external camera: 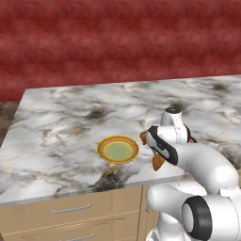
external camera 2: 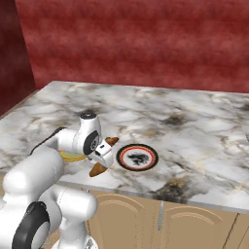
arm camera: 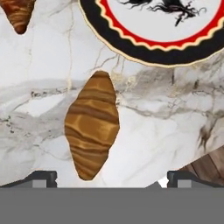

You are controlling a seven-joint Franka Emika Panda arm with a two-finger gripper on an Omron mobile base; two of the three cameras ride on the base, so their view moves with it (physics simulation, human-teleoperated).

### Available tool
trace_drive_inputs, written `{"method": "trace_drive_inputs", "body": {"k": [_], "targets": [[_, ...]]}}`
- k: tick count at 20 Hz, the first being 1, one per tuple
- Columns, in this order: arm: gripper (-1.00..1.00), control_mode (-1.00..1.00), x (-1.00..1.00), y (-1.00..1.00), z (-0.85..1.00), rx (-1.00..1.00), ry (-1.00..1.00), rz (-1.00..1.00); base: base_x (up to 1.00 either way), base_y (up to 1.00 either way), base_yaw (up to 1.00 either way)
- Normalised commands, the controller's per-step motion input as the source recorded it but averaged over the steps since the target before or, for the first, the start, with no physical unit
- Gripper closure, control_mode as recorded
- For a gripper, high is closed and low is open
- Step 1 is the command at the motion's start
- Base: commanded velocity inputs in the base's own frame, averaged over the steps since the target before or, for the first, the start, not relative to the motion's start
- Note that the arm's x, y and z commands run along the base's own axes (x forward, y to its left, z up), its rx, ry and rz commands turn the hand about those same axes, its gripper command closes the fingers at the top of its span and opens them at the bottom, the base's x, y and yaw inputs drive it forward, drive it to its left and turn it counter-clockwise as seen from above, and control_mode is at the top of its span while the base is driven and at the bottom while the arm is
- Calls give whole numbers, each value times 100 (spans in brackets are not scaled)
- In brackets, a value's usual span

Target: Place the pastries on the plates.

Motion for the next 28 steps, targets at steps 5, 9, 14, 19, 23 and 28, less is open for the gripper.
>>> {"method": "trace_drive_inputs", "body": {"k": [5,9,14,19,23,28], "targets": [[-100,-100,2,0,-31,0,0,-1,0,0,0],[-100,-100,13,0,-27,0,0,-1,0,0,0],[-100,-100,15,0,-25,0,0,-1,0,0,0],[-100,-100,15,0,-24,0,0,-1,0,0,0],[-100,-100,12,0,-25,0,0,-1,0,0,0],[-100,-100,5,0,-31,0,0,-1,0,0,0]]}}
